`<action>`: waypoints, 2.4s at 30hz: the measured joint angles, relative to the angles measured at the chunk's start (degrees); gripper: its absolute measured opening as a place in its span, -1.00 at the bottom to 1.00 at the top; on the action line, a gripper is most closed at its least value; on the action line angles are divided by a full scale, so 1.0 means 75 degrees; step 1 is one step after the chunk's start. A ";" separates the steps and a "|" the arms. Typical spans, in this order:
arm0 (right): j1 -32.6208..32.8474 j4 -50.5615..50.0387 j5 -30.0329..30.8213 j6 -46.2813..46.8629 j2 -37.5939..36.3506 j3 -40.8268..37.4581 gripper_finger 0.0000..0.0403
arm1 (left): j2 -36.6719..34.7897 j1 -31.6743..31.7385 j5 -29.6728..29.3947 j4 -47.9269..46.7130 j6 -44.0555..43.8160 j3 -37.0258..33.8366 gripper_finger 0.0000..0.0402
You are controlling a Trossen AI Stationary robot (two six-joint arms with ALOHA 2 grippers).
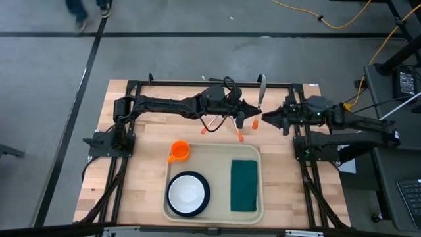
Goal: Set up tray
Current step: Put the orange knife on the green napkin
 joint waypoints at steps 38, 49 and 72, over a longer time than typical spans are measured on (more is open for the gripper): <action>0.0006 0.1008 -0.0431 -0.0633 0.1119 0.0274 -0.88 | -0.0017 0.0050 0.0073 0.0006 -0.0055 -0.0011 -0.97; 0.0006 0.0996 -0.0528 -0.0658 0.1119 0.0280 -0.88 | -0.0017 0.0052 0.0084 -0.0008 -0.0038 -0.0012 -0.93; 0.0015 0.0802 -0.0648 -0.0676 0.1110 0.0300 -0.88 | -0.0058 0.0076 0.0843 0.0199 -0.0043 -0.0023 -0.48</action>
